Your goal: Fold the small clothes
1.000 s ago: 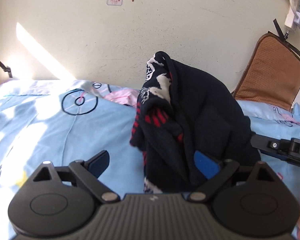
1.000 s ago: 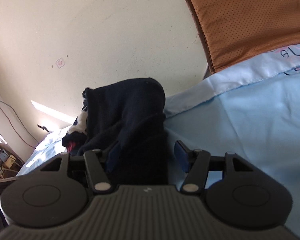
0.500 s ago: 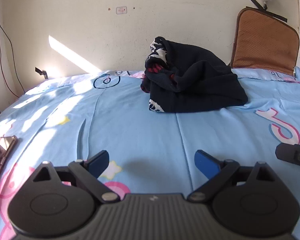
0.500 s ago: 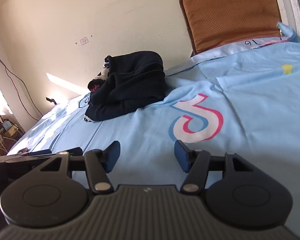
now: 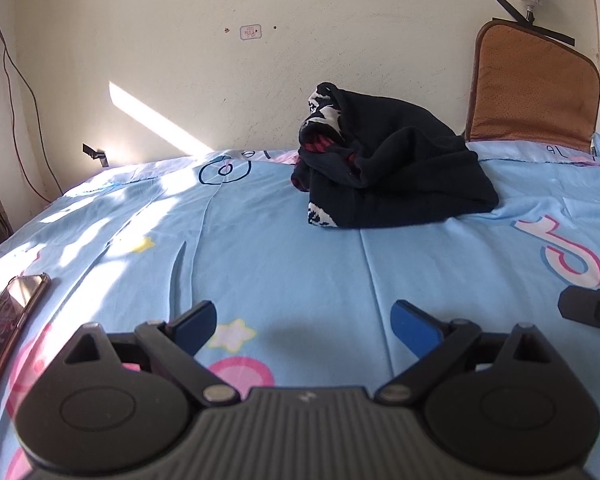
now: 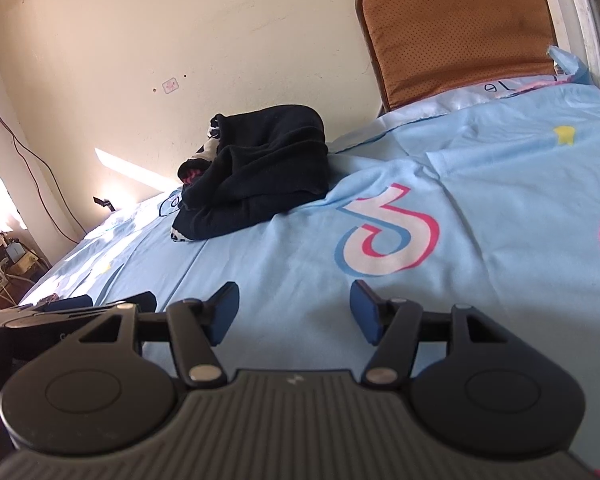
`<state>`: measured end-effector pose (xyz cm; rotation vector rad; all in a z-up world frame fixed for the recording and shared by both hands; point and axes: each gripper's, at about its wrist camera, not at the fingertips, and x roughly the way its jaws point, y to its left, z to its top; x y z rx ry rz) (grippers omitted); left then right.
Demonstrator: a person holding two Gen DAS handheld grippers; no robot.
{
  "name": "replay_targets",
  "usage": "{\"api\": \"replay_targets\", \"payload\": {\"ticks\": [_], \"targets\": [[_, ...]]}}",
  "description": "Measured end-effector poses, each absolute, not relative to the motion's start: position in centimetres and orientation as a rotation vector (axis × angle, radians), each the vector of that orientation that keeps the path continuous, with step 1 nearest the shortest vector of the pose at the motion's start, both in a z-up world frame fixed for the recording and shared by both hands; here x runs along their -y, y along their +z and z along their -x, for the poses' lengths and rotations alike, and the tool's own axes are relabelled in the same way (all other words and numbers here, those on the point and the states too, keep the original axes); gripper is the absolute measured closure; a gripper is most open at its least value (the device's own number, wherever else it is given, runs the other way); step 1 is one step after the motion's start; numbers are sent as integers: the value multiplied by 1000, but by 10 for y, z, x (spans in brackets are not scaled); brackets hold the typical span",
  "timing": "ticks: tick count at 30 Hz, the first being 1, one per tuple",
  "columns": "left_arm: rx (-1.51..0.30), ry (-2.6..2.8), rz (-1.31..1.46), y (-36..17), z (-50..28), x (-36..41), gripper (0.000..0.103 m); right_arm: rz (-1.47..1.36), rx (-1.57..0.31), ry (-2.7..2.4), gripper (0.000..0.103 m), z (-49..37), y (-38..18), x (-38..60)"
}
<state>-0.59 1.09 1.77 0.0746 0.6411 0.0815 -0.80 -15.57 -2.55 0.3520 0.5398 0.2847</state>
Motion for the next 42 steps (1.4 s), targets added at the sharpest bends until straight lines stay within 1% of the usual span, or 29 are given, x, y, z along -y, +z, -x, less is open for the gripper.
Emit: {"api": "replay_targets", "payload": {"ticks": [3, 7, 12, 26, 42], "targets": [[-655, 94, -55, 17, 4, -14, 3, -362, -533, 278, 36, 9, -26, 157], [-652, 110, -35, 17, 4, -18, 0, -390, -513, 254, 25, 11, -26, 159], [-666, 119, -28, 17, 3, -20, 0, -413, -505, 238, 17, 12, -25, 161], [-647, 160, 36, 18, 6, -30, 0, -415, -469, 179, 15, 16, -25, 161], [-606, 198, 13, 21, 10, -26, 0, -449, -461, 138, 15, 18, -25, 161]]}}
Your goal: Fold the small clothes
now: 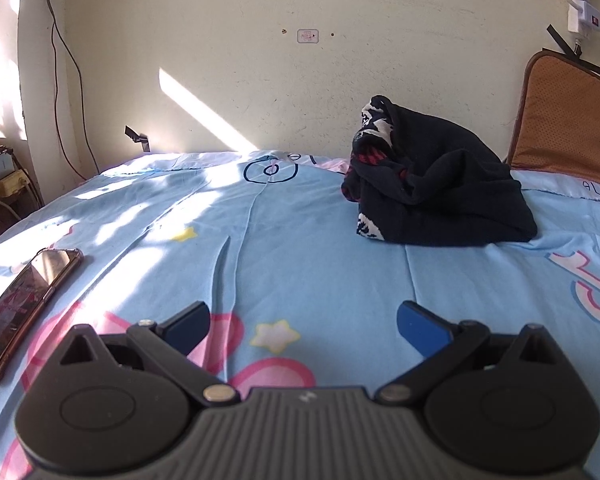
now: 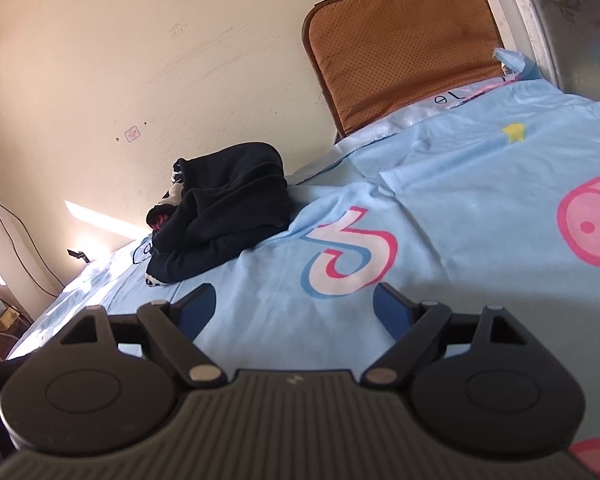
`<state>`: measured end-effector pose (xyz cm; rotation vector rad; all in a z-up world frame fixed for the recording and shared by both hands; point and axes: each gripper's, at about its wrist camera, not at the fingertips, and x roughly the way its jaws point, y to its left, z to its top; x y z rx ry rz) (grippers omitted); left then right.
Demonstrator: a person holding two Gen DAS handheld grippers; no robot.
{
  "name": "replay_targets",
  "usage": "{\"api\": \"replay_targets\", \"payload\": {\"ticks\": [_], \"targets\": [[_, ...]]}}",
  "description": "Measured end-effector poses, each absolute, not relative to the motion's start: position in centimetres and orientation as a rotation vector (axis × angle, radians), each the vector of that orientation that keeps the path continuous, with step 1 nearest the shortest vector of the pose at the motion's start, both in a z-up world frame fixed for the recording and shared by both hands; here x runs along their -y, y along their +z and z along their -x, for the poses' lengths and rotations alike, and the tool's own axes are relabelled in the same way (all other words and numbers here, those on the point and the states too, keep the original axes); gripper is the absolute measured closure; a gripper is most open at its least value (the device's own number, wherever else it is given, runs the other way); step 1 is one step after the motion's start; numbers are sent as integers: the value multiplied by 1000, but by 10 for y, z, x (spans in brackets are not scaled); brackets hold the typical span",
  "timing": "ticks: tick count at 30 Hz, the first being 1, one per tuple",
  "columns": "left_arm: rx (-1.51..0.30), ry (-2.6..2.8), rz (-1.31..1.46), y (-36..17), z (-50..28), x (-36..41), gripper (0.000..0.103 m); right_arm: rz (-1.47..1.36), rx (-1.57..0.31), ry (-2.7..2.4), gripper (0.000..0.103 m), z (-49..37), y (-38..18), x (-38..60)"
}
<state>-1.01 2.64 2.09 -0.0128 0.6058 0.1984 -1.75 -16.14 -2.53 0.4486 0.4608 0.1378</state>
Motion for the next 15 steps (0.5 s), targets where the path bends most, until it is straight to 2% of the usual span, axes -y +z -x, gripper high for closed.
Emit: {"api": "replay_targets", "payload": {"ticks": [15], "targets": [[-632, 155, -15, 19, 8, -23, 0, -432, -481, 163, 15, 16, -25, 160]]}}
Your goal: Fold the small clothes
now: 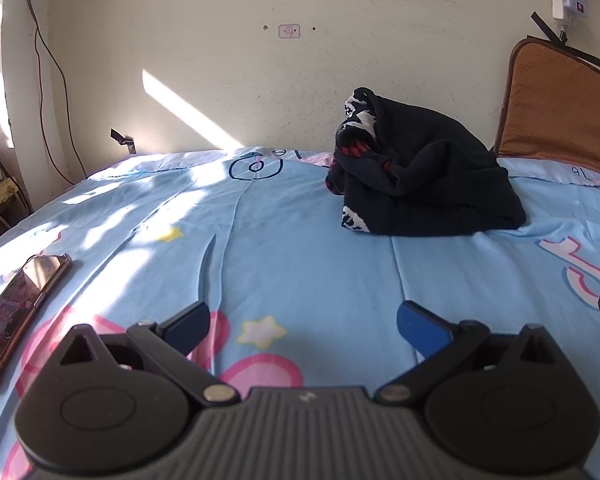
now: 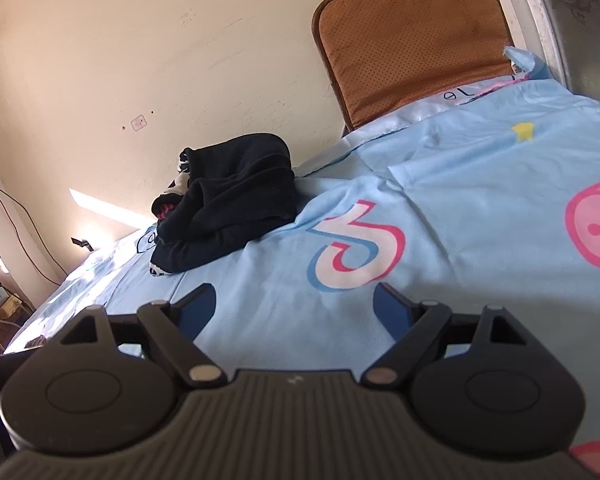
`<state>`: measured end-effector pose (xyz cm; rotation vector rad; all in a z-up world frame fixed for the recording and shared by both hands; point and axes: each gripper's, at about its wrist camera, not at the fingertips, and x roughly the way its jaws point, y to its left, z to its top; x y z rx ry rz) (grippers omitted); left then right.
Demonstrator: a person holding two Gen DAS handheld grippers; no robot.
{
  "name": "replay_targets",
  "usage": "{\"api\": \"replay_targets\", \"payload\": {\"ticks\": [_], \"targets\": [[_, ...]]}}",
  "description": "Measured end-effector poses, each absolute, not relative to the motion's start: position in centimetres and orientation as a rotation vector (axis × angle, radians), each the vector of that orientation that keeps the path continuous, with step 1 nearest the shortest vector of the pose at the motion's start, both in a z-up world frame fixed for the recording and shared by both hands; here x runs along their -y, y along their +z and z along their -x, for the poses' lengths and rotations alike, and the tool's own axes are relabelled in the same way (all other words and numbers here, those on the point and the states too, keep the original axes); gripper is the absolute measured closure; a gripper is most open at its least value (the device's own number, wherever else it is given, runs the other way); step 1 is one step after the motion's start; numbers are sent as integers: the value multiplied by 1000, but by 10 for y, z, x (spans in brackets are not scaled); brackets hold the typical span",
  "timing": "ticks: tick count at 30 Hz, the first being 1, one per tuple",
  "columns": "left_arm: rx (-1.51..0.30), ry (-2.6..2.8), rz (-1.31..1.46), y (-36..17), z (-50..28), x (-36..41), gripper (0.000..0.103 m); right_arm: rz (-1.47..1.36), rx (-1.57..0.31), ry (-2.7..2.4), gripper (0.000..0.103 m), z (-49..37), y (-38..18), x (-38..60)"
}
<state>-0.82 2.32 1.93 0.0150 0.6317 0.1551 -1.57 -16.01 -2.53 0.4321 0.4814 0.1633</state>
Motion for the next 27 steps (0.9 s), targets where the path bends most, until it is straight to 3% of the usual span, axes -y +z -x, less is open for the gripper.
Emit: {"api": "replay_targets", "payload": {"ticks": [27], "targets": [[-556, 267, -91, 24, 15, -17, 0, -442, -502, 207, 14, 12, -28, 160]]}}
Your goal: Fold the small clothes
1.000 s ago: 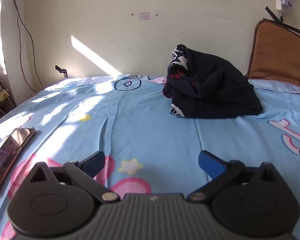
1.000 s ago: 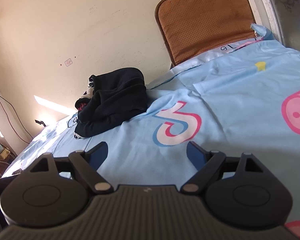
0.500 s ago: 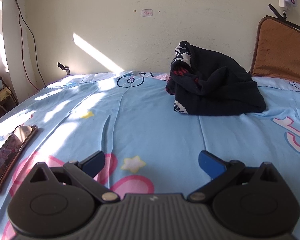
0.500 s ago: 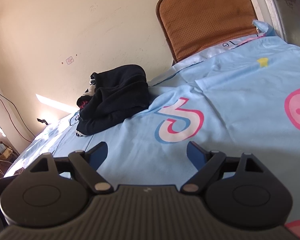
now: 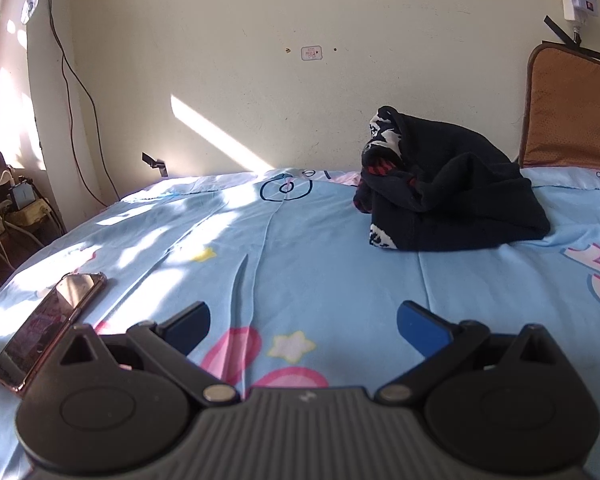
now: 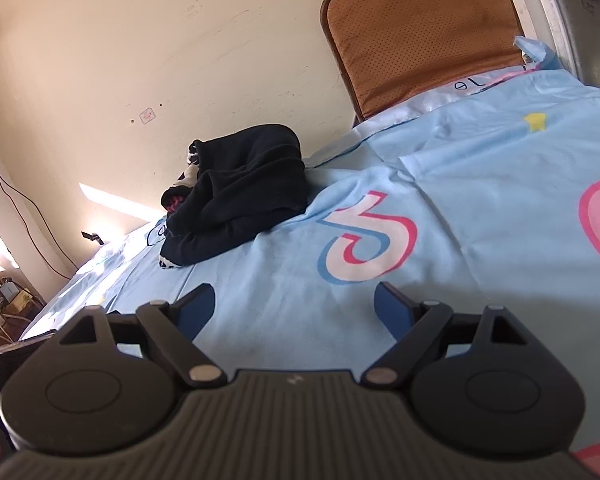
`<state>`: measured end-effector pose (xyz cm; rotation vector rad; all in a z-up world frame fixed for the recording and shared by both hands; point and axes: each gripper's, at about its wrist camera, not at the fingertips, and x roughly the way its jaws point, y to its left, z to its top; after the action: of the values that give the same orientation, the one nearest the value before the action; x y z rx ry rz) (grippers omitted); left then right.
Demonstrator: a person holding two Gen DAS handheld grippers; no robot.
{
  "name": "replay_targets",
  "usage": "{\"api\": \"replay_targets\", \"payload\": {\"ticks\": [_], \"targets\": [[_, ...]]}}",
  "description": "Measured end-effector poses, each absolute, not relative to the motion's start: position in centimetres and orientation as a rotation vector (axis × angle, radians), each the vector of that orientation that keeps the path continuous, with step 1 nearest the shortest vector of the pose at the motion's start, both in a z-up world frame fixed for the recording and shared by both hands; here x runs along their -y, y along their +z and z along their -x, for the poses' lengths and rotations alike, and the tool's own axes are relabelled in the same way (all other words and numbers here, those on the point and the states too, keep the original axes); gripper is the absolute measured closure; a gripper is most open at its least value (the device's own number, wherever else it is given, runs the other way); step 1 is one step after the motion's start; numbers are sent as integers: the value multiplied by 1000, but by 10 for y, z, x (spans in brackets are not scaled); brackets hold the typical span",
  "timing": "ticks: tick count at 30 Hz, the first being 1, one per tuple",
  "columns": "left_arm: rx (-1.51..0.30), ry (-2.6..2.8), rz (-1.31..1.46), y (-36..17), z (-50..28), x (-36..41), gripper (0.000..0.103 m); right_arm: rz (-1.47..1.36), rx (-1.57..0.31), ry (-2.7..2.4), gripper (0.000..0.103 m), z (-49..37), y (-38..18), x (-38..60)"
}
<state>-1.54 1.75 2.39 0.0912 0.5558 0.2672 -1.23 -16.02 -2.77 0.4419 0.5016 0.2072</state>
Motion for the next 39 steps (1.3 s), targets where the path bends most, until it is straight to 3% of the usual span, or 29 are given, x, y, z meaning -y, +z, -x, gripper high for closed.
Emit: {"api": "replay_targets", "payload": {"ticks": [39], "targets": [[-638, 102, 5, 18, 21, -20, 0, -435, -487, 225, 14, 14, -26, 157]]}}
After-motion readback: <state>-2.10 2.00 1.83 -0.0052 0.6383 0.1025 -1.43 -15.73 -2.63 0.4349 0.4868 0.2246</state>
